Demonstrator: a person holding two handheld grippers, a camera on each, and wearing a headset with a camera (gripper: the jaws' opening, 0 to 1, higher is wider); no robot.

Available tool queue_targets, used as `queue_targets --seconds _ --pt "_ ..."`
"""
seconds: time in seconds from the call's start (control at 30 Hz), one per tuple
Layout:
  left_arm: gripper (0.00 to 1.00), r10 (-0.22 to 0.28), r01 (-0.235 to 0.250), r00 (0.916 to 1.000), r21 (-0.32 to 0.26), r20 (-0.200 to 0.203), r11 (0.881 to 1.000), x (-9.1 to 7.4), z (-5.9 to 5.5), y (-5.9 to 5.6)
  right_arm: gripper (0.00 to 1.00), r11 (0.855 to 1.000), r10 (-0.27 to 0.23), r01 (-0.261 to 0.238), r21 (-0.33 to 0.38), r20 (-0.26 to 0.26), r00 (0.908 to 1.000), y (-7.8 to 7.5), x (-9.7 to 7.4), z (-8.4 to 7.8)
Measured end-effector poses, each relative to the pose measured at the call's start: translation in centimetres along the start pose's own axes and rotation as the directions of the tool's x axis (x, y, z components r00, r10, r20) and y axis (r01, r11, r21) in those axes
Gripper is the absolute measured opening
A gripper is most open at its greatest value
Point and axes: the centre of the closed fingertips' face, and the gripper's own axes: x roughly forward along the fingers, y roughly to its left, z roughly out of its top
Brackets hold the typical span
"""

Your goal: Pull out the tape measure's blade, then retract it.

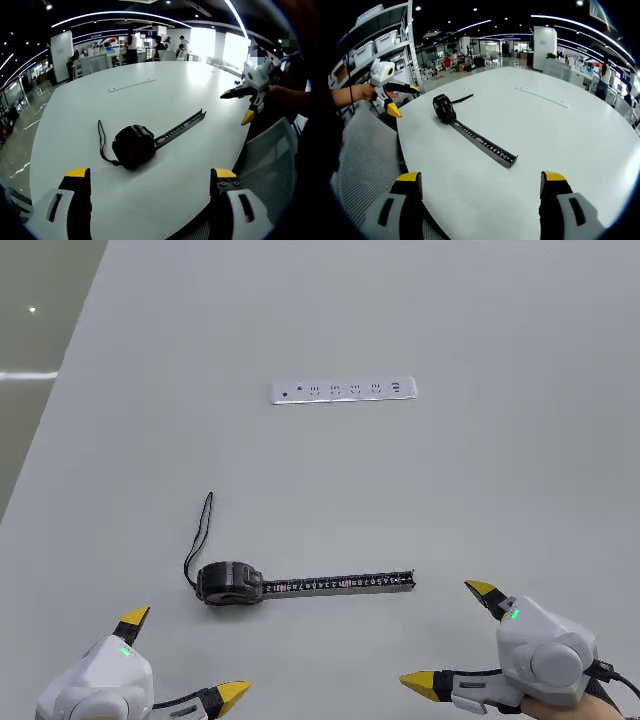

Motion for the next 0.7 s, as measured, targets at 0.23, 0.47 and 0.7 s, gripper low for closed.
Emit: queue_targets --seconds 0.23,0.47,0.7 --pt "0.99 0.045 -0.043 0.9985 -0.059 0.03 0.997 -0.18 0.66 0.34 1.0 1.0 -0.016 0.016 0.014 0.01 0.9998 -0.2 -0.12 0.32" --pt "0.99 0.089 -0.085 0.9954 -0.103 0.036 0.991 -0.23 0.77 0.69 1.0 0.999 -0.029 0.029 0.021 0.005 0.9996 -0.11 0.08 0.22" --pt "0.99 0.133 -0.127 0.9904 -0.129 0.038 0.983 0.01 1.11 0.78 0.99 0.999 -0.039 0.039 0.036 0.008 0.9992 0.2 0.35 0.17"
